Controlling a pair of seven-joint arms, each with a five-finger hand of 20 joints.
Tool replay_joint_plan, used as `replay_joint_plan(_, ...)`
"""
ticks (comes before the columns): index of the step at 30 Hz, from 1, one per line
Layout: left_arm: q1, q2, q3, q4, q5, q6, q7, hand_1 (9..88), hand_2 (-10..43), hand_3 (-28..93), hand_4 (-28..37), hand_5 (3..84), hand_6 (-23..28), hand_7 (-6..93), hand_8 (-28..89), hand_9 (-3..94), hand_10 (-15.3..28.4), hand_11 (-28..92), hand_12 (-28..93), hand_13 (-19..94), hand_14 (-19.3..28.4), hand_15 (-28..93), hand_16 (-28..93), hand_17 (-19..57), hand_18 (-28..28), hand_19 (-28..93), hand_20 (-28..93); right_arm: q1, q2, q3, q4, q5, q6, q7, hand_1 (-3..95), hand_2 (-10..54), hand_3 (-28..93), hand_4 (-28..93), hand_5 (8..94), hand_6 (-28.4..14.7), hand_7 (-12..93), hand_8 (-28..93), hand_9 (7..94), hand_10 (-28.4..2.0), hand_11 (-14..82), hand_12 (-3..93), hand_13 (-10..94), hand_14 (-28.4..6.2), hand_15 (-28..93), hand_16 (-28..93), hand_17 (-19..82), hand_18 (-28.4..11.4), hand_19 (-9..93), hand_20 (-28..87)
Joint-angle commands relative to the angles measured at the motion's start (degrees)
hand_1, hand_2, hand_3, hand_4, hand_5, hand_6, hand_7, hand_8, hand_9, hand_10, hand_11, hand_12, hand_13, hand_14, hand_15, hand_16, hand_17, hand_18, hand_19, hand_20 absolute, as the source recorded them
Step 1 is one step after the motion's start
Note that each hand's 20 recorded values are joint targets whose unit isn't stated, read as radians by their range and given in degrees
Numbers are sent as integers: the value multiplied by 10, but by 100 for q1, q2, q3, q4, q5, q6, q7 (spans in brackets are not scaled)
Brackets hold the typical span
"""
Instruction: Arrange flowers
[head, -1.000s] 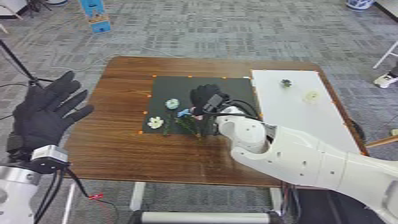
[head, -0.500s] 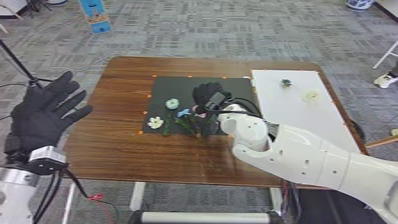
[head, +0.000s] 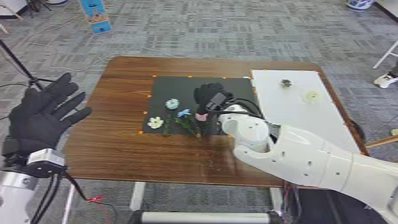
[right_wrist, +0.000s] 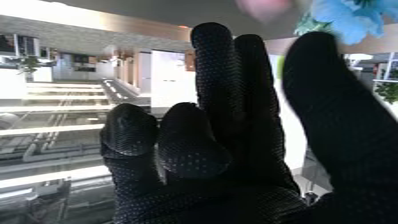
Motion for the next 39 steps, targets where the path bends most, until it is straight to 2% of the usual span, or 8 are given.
replay_joint_plan(1, -145, 15, 87, 70, -28, 17, -70, 224, -55, 619, -283, 258, 24, 143, -78, 207, 104, 108, 167, 164, 142, 90, 53, -104, 249, 406, 21, 19, -81, 95, 158, -64, 355, -108, 456, -95, 756, -282, 590, 29, 476, 74, 733, -56, 185, 370, 719, -46, 871, 344, 383, -205, 932, 545)
replay_joint_plan(3, -173, 26, 97, 85, -27, 26, -69, 223, -55, 620, -283, 258, 24, 143, -78, 207, 103, 108, 167, 165, 142, 90, 54, -104, 248, 406, 21, -3, -85, 140, 159, -74, 325, -144, 477, -95, 749, -283, 600, 29, 544, 106, 762, -55, 172, 461, 723, -43, 874, 340, 386, -203, 932, 544)
replay_joint_plan(7, -209, 36, 115, 106, -28, 24, -78, 224, -54, 619, -283, 258, 24, 143, -77, 207, 103, 108, 168, 164, 143, 89, 54, -104, 249, 406, 20, -22, -62, 184, 131, -73, 386, -181, 468, -95, 737, -283, 597, 28, 550, 98, 753, -51, 172, 468, 727, -42, 872, 344, 389, -204, 932, 549)
replay_joint_plan(11, -293, 59, 173, 153, -32, 68, -99, 222, -55, 622, -283, 258, 24, 143, -78, 207, 103, 108, 167, 164, 142, 89, 54, -104, 249, 406, 20, -164, -5, 494, 35, -105, 519, -247, 472, -95, 673, -283, 594, 32, 491, 62, 717, -61, 229, 382, 726, -43, 870, 353, 389, -204, 932, 551)
replay_joint_plan(14, -266, 41, 162, 148, -27, 40, -81, 223, -54, 621, -283, 258, 24, 143, -78, 206, 103, 108, 168, 164, 142, 89, 54, -104, 249, 406, 20, -148, 197, 615, -139, -173, 857, -134, 416, -95, 736, -283, 588, 26, 370, -31, 675, -81, 296, 284, 721, -48, 868, 358, 382, -205, 931, 552)
replay_joint_plan(16, -255, 40, 170, 142, -24, 39, -70, 222, -54, 621, -283, 257, 24, 143, -78, 206, 103, 108, 168, 164, 142, 90, 54, -104, 248, 406, 20, -140, 389, 771, -219, -124, 883, -48, 380, -95, 787, -283, 543, 15, 305, -138, 611, -100, 285, 244, 695, -57, 866, 355, 361, -207, 918, 551)
replay_joint_plan(22, -165, 9, 117, 106, -19, 16, -40, 220, -54, 623, -283, 257, 24, 144, -78, 207, 103, 107, 168, 164, 142, 90, 53, -104, 249, 407, 20, -4, 1001, 1002, 73, -125, 793, 188, 354, -95, 783, -283, 352, -60, 169, -92, 389, -130, 178, 207, 590, -88, 874, 320, 293, -214, 857, 544)
replay_joint_plan(39, 1, -82, 36, 16, -11, 76, 65, 222, -54, 622, -283, 258, 24, 144, -78, 207, 104, 110, 167, 164, 142, 89, 53, -104, 249, 407, 20, -337, 2055, 1104, 1294, 154, 164, 980, 350, -95, 754, -283, 304, -78, 126, -66, 356, -154, 121, 185, 571, -95, 877, 295, 286, -217, 837, 535)
